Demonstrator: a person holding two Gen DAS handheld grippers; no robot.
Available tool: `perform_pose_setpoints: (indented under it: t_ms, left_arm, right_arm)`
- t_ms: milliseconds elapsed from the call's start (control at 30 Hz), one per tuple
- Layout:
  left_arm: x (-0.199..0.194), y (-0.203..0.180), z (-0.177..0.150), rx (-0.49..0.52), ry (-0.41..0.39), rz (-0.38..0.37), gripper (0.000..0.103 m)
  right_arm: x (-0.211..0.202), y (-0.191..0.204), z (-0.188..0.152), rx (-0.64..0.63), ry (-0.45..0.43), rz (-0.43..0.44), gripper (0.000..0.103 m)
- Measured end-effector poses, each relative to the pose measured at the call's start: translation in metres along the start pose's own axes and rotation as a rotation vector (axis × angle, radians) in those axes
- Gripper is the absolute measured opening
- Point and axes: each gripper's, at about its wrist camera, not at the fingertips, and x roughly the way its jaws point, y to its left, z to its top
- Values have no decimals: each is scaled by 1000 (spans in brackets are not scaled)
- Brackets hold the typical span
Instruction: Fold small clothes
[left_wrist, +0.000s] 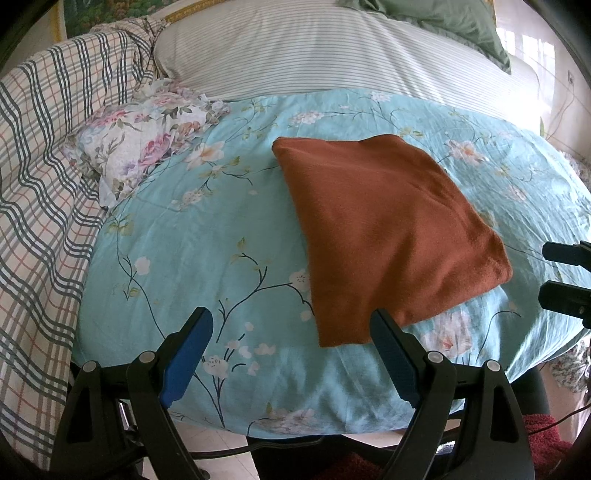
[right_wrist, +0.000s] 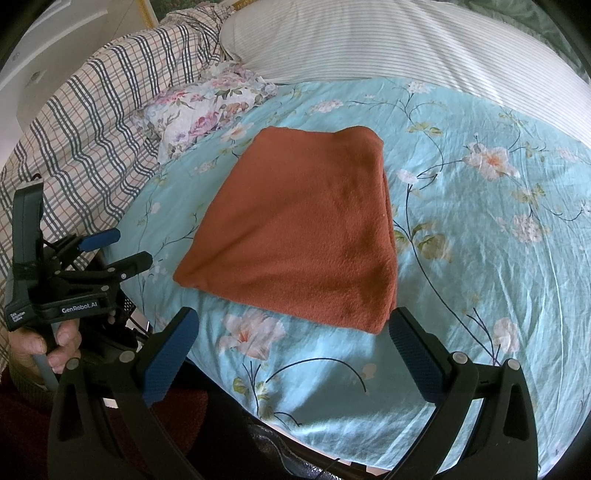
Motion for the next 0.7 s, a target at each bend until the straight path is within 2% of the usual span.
perform_pose_setpoints:
  t_ms: [700]
  left_arm:
    - [0, -7, 1, 6, 0, -8, 87]
  right_arm:
    - [-1, -1, 1, -5, 0, 2, 103]
